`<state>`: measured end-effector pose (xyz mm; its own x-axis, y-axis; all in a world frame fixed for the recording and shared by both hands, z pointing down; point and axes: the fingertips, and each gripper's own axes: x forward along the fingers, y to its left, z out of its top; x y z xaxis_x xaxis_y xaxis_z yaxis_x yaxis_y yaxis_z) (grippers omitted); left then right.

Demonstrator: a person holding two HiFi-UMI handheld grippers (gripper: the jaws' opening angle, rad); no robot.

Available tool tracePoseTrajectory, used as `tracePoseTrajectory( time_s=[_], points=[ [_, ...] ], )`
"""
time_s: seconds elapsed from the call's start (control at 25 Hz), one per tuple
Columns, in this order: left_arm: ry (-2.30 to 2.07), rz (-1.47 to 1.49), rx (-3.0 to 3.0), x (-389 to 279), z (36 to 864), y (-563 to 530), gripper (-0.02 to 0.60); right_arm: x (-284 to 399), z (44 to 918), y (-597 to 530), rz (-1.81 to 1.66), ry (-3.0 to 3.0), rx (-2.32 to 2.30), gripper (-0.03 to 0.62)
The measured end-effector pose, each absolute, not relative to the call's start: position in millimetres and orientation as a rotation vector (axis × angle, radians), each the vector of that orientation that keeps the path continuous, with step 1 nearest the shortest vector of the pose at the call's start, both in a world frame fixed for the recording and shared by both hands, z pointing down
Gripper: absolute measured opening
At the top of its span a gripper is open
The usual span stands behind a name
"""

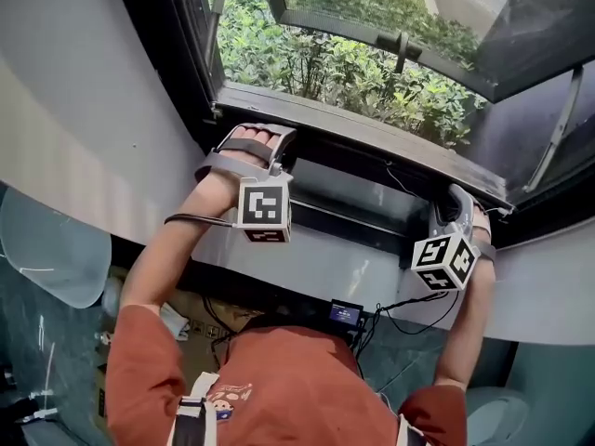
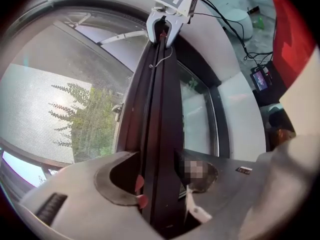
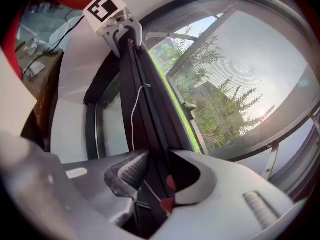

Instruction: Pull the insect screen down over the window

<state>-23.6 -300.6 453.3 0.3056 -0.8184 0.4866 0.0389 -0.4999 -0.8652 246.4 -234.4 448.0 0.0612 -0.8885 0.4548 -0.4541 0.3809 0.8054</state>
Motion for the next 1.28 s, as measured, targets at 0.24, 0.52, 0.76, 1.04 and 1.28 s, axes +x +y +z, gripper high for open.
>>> tracePoseTrajectory(
  time_s=[0.24, 0.52, 0.76, 1.04, 1.28],
  points=[
    [0.720, -1.265, -1.755, -22, 454, -300, 0.221, 247, 450, -232, -0.558, -1.564, 1.228, 0.163],
    [0.761, -1.168, -1.822, -22, 451, -298, 0.221, 245, 447, -230, -0.584, -1.584, 1.277, 0.195],
    [0.839, -1.075, -1.907, -24, 445, -293, 0.221, 241, 438, -223, -0.577, -1.665, 1.374, 0.195],
    [0.970, -0.908, -2.080, -26, 445, -271, 0.221, 229, 429, -200, -0.544, -1.811, 1.512, 0.195],
    [1.106, -0.746, -2.247, -35, 465, -245, 0.221, 207, 433, -176, -0.433, -2.010, 1.586, 0.193]
  ],
)
